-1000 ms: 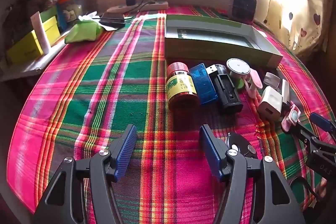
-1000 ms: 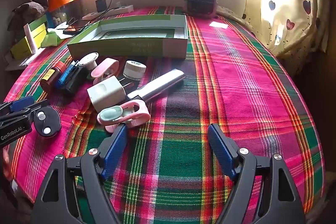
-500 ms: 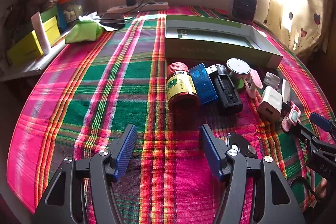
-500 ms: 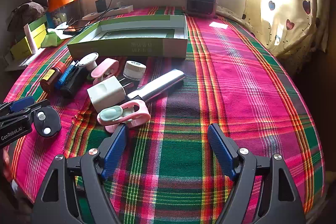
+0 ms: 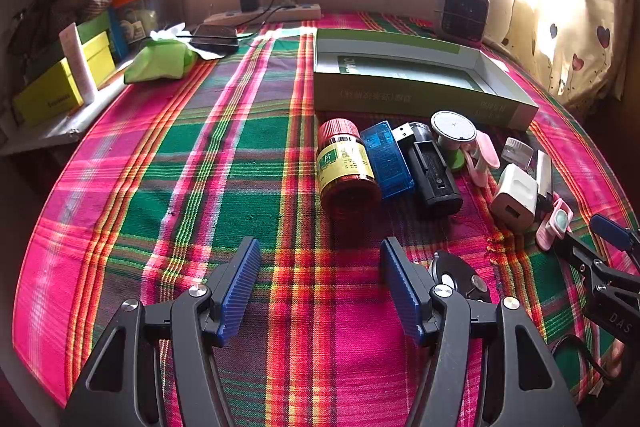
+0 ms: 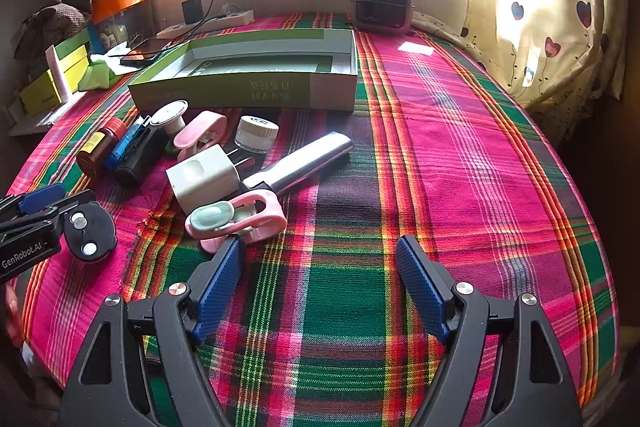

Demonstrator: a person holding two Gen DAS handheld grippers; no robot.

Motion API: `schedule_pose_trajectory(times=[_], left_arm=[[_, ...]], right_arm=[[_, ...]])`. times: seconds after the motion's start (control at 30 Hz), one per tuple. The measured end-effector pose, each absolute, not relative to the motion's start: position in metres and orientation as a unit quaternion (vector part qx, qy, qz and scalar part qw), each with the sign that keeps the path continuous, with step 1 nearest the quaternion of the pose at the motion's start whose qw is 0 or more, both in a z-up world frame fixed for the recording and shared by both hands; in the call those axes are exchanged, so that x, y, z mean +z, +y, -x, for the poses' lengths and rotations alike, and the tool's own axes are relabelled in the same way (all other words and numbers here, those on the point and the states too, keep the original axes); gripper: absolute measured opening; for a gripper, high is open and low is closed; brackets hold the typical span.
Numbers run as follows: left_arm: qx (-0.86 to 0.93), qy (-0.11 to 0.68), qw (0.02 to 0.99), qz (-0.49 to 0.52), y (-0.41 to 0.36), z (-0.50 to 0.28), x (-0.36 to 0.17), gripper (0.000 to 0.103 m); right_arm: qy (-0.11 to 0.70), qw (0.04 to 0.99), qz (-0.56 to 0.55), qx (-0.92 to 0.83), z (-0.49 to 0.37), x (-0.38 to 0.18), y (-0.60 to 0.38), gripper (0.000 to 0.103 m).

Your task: Organize rigid objects

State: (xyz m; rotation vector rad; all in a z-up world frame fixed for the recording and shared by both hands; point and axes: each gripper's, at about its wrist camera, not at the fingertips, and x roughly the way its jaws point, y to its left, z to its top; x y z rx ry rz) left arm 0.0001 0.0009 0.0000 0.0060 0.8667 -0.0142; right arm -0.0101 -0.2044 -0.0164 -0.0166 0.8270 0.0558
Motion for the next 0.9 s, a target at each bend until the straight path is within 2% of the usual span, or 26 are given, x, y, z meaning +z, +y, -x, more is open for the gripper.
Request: schedule_pose_trajectory(times=[0.9], left_arm=[[-0.062,0.426,0.902,0.026,0.016,0.009,0.009,0.061]], right_arm=[[0.406,0.912,0.012,0.060,0.017,-0.013,-0.201,0.078]])
